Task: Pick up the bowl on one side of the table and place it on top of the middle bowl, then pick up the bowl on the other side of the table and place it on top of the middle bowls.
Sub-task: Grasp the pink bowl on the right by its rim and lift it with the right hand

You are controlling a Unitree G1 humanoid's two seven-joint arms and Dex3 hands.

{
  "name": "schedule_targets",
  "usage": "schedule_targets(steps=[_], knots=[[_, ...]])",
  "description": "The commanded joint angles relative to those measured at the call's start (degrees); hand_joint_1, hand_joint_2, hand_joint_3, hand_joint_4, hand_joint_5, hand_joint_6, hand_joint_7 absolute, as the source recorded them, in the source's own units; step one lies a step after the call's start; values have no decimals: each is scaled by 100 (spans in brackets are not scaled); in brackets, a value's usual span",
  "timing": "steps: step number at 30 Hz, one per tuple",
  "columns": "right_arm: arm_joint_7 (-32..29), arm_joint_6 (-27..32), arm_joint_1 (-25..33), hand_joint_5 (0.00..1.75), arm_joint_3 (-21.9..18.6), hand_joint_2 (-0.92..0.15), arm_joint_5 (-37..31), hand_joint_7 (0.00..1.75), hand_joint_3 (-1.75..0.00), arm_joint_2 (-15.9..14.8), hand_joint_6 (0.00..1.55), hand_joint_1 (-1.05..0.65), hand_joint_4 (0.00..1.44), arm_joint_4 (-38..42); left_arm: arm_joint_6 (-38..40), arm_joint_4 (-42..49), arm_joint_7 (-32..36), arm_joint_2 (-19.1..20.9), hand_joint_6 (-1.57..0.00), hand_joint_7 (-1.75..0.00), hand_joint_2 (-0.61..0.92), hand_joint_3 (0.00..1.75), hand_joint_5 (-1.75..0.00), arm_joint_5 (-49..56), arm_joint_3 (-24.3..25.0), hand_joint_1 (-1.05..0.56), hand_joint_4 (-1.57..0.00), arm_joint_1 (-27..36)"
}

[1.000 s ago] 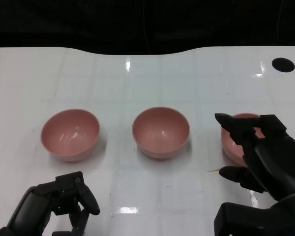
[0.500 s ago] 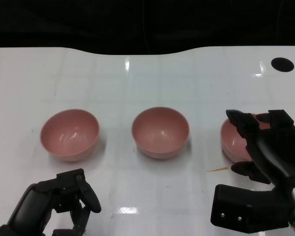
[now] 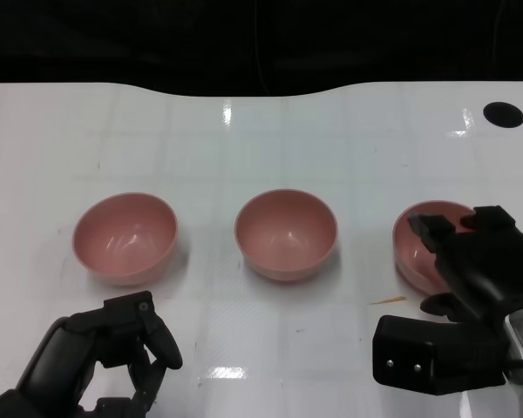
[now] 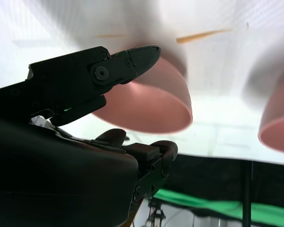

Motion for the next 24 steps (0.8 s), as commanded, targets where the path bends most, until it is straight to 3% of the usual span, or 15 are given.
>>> schedule_targets(steps=[1, 6, 9, 11, 12, 13, 16, 21, 24], knots=[[127, 56, -121, 49, 20, -88, 90, 5, 0, -132, 38, -63, 20, 135, 44, -96, -20, 73, -80, -141, 48, 124, -169, 22, -1, -16, -83, -26], [311, 188, -289, 39, 120, -88, 103, 3, 0, -129, 44, -62, 32, 409, 103, -135, 3, 56, -81, -141, 46, 125, -168, 53, -17, -16, -83, -48], [544, 296, -446, 30, 194, -89, 129, 2, 0, -129, 49, -59, 44, 620, 150, -160, -7, 33, -81, -141, 46, 126, -167, 27, -44, -15, -84, -37], [516, 229, -605, 28, 268, -89, 164, 3, 0, -148, 54, -56, 60, 895, 147, -157, 11, 33, -81, -140, 46, 126, -167, 61, -55, -15, -84, -47], [439, 127, -677, 36, 283, -89, 230, 3, 0, -159, 58, -53, 69, 1042, 162, -168, 16, 34, -81, -140, 46, 126, -166, 65, -58, -15, -84, -50], [377, 52, -727, 78, 293, -88, 285, 2, 0, -167, 66, -47, 71, 1145, 175, -178, 17, 35, -81, -140, 46, 126, -166, 66, -60, -14, -84, -50], [87, -305, -902, 139, 283, -88, 529, 5, 0, -179, 85, -32, 77, 1554, 187, -205, 16, 24, -82, -139, 46, 125, -165, 59, -73, -14, -85, -45], [-644, -1008, -1193, 165, 335, -87, 804, 9, -1, -225, 112, -29, 78, 2304, 171, -203, 63, 15, -83, -137, 45, 126, -164, 167, -99, -13, -87, -51], [-1229, -1415, -1330, 173, 373, -92, 864, 5, -5, -245, 110, -26, 85, 2712, 186, -220, 82, -11, -84, -136, 45, 126, -163, 183, -113, -12, -87, -52]])
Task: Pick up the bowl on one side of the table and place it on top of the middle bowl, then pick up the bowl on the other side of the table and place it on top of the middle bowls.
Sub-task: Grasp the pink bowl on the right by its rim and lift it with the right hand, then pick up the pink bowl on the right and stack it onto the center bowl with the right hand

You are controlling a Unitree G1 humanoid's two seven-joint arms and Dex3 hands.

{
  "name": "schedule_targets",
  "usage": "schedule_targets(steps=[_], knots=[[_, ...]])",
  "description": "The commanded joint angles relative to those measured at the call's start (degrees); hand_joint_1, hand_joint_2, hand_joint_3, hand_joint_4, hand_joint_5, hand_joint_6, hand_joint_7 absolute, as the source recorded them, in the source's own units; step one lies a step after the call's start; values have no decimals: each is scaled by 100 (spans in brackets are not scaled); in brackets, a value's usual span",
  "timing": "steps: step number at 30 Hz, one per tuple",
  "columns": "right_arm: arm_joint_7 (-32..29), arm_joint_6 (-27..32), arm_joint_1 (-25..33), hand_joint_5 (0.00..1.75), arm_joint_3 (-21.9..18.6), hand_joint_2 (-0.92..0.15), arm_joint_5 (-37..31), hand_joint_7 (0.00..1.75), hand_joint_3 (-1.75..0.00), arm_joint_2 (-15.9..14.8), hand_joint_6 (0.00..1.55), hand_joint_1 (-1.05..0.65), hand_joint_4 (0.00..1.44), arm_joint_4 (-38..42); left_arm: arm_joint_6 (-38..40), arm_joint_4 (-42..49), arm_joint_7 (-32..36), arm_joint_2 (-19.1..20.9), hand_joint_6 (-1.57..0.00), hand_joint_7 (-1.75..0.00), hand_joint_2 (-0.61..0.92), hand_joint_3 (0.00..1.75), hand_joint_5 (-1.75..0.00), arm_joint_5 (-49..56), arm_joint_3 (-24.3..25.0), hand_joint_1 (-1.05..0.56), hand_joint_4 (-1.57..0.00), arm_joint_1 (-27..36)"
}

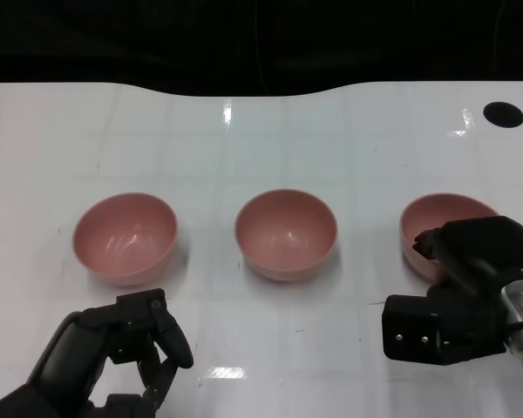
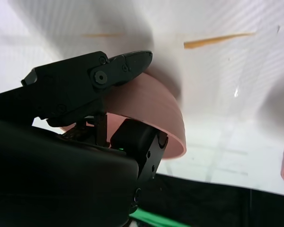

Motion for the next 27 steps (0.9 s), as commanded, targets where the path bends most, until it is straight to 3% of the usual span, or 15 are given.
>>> schedule_targets(steps=[1, 8, 11, 13, 16, 18, 19, 20, 21, 23, 27], knots=[[-550, -309, -177, 174, 83, -92, 71, 4, -7, -99, 110, -27, 85, 466, 54, -79, 78, 12, -84, -135, 45, 127, -162, 48, 12, -12, -87, 11], [-1105, -467, -578, 175, 156, -92, 98, 19, -20, -74, 127, -30, 90, 799, 146, -162, 76, 11, -84, -137, 44, 128, -162, 15, 19, -13, -87, 28], [-1330, -526, -683, 175, 103, -92, 156, 113, -16, -59, 85, -28, 92, 742, 165, -138, 89, 0, -84, -138, 44, 129, -162, 28, 11, -12, -87, -4], [-1444, -529, -728, 175, 70, -90, 194, 116, -13, -46, 79, -28, 92, 631, 148, -116, 110, -1, -83, -140, 43, 131, -162, 71, 7, -12, -87, -18], [-1470, -494, -735, 175, -15, -92, 291, 102, -14, -22, 86, -31, 94, 271, 136, -100, 118, -33, -82, -141, 43, 132, -164, 57, -1, -12, -86, -11], [-1458, -539, -714, 175, -70, -79, 376, 149, -39, -19, 74, -26, 97, -16, 165, -105, 130, -59, -82, -141, 42, 132, -164, 67, -8, -13, -86, -2], [-1447, -543, -703, 175, -79, -72, 399, 161, -52, -23, 70, -25, 97, -93, 173, -108, 133, -65, -82, -141, 42, 132, -164, 72, -10, -13, -86, 0], [-1398, -582, -696, 175, -104, -68, 456, 168, -58, -15, 68, -25, 97, -257, 162, -102, 133, -70, -82, -141, 42, 132, -164, 73, -17, -13, -86, -4], [-1384, -630, -697, 175, -126, -56, 504, 172, -81, 5, 69, -24, 97, -417, 135, -91, 138, -77, -82, -141, 42, 132, -164, 85, -29, -12, -87, -10], [-1312, -651, -669, 175, -163, -43, 592, 174, -104, 62, 73, -22, 98, -724, 116, -96, 156, -92, -82, -141, 42, 133, -164, 116, -51, -12, -88, -8], [-1135, -649, -607, 175, -117, -33, 669, 175, -124, 200, 76, -20, 101, -1237, 74, -100, 183, -112, -82, -141, 42, 133, -164, 164, -71, -14, -88, 21]])
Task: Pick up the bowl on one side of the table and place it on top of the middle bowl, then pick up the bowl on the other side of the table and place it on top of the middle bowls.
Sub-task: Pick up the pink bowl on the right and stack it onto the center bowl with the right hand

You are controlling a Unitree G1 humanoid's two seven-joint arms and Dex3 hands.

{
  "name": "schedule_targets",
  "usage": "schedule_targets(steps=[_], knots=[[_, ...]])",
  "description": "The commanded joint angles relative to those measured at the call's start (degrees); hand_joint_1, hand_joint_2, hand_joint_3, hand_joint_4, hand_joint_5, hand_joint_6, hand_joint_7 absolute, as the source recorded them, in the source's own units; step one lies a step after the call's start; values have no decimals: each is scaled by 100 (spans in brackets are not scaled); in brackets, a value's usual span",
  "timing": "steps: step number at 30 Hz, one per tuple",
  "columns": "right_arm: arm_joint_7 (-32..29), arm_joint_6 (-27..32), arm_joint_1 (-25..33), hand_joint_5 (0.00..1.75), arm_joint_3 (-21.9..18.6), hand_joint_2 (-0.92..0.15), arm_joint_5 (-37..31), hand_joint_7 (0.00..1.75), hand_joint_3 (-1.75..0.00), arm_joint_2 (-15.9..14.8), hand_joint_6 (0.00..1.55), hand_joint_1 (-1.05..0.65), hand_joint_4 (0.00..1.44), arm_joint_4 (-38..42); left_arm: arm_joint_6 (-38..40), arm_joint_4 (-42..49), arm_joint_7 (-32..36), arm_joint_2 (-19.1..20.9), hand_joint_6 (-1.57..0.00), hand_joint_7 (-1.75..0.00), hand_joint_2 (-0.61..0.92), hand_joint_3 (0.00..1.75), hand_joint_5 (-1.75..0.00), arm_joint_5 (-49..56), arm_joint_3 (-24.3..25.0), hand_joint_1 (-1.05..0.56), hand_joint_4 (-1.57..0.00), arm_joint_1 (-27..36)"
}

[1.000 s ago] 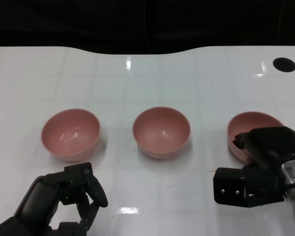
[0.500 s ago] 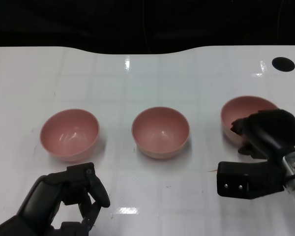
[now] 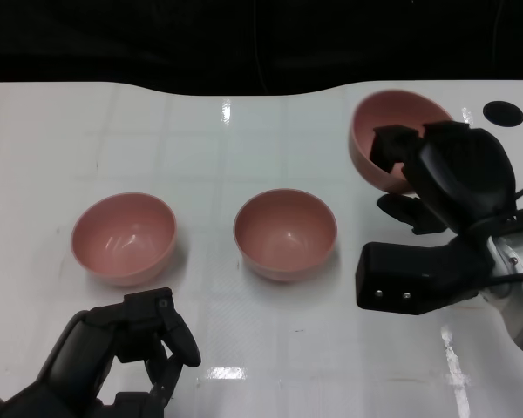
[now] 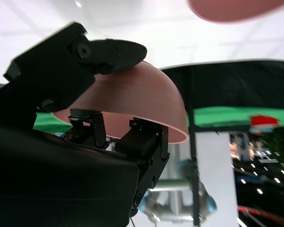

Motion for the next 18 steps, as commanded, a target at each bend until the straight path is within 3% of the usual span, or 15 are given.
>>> schedule_targets(steps=[1, 7, 13, 18], knots=[[243, 15, 26, 175, -15, -32, 117, 175, -126, 115, 77, -20, 101, -455, -71, -17, 65, 28, -82, -141, 42, 133, -164, 43, 10, -14, -88, 43], [782, 25, 93, 175, 12, -27, 330, 173, -140, 363, 77, -23, 103, -998, -35, -130, 57, 34, -83, -139, 43, 131, -163, 69, -26, -13, -87, 150], [1190, -127, -52, 175, 53, -25, 524, 175, -142, 509, 75, -19, 100, -909, 173, -299, 57, 59, -83, -141, 43, 130, -168, 96, -12, -14, -86, 183], [1108, -415, -86, 175, 141, -26, 489, 175, -138, 591, 73, -22, 100, -663, 172, -313, 74, 33, -83, -143, 42, 134, -167, 129, -21, -13, -86, 145]])
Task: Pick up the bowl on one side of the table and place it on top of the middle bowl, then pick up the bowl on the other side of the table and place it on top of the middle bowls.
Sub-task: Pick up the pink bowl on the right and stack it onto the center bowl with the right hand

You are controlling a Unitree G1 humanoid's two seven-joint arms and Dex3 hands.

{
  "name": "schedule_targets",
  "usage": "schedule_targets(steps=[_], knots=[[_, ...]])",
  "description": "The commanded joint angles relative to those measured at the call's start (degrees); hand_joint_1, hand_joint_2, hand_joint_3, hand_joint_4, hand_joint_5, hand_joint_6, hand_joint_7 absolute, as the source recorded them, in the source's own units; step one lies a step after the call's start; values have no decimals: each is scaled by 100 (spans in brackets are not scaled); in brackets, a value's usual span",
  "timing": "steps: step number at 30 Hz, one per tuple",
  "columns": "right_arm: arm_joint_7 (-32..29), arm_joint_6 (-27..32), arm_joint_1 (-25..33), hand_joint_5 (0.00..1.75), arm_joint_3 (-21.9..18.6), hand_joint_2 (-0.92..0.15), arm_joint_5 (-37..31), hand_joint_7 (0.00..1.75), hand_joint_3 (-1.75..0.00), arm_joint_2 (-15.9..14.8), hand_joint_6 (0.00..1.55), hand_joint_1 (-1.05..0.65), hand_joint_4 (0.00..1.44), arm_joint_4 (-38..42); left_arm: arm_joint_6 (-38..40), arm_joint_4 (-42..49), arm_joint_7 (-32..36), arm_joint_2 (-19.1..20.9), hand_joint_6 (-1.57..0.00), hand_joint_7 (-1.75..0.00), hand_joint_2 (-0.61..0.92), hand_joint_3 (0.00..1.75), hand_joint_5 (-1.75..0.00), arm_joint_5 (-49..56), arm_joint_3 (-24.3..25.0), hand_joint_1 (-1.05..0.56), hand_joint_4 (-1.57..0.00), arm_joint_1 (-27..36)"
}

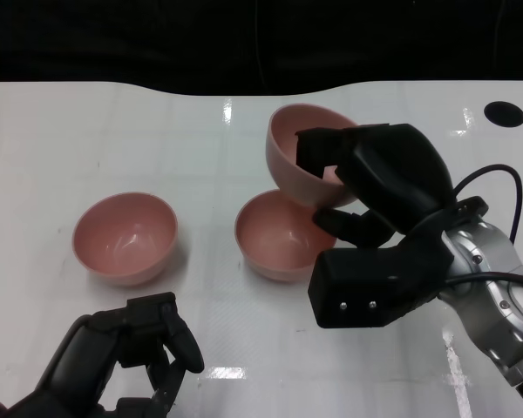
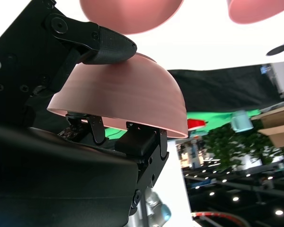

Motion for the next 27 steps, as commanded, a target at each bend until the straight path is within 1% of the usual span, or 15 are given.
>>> schedule_targets(steps=[1, 3, 4, 5, 6, 7, 12, 14, 15, 16, 17, 18, 19, 21, 27], knots=[[-95, -180, -97, 175, 74, -26, 6, 175, -135, 39, 71, -23, 99, 183, 35, -45, 66, 37, -83, -143, 41, 134, -167, 47, 8, -13, -86, -19], [-139, -324, -98, 175, 151, -28, -6, 170, -128, 72, 71, -22, 99, 332, 58, -75, 68, 37, -82, -145, 41, 135, -167, 76, -8, -13, -85, -23], [-144, -367, -100, 175, 173, -30, -8, 155, -124, 78, 77, -22, 99, 381, 64, -85, 69, 34, -82, -145, 41, 135, -167, 83, -14, -13, -85, -23], [-85, -367, -100, 175, 203, -31, -20, 148, -123, 72, 79, -22, 99, 416, 81, -96, 82, 17, -82, -146, 41, 136, -167, 94, -30, -13, -84, -24], [-10, -328, -101, 174, 240, -35, -49, 106, -115, 73, 92, -22, 97, 440, 73, -91, 92, 7, -82, -146, 41, 136, -167, 103, -38, -13, -85, -29], [40, -299, -102, 175, 264, -38, -70, 88, -112, 75, 100, -22, 97, 454, 67, -86, 98, 0, -82, -146, 41, 136, -167, 109, -43, -12, -85, -33], [83, -262, -113, 175, 394, -43, -173, 55, -100, 99, 111, -22, 97, 598, -13, -78, 94, 20, -81, -146, 41, 136, -168, 137, -40, -13, -85, -27], [35, -258, -117, 175, 443, -43, -237, 51, -98, 121, 112, -22, 98, 673, 3, -111, 97, 27, -80, -147, 41, 136, -169, 160, -43, -13, -84, -12], [0, -256, -121, 175, 476, -43, -278, 51, -94, 145, 113, -22, 99, 735, 12, -124, 93, 28, -80, -147, 41, 136, -169, 153, -38, -13, -84, -2], [-27, -257, -125, 175, 497, -42, -308, 100, -97, 164, 97, -21, 99, 782, 17, -132, 89, 29, -80, -147, 41, 136, -169, 146, -34, -13, -84, 6], [-79, -280, -139, 175, 526, -42, -345, 122, -98, 183, 88, -21, 100, 858, 28, -138, 86, 27, -80, -147, 41, 136, -169, 130, -26, -13, -84, 13], [-135, -314, -163, 175, 554, -40, -369, 153, -102, 198, 79, -20, 100, 954, 24, -131, 84, 22, -80, -147, 41, 136, -169, 113, -20, -13, -84, 12], [-182, -337, -185, 175, 578, -39, -381, 163, -103, 208, 77, -20, 100, 1033, 22, -127, 84, 20, -80, -147, 41, 136, -169, 105, -18, -13, -84, 10], [-314, -428, -262, 175, 628, -39, -403, 172, -104, 234, 74, -21, 99, 1284, 2, -95, 90, 18, -81, -147, 41, 135, -168, 108, -13, -13, -85, -11], [-572, -627, -376, 175, 672, -41, -375, 175, -100, 312, 70, -22, 97, 1797, -40, -108, 101, 20, -80, -147, 42, 135, -169, 178, -63, -12, -84, 46]])
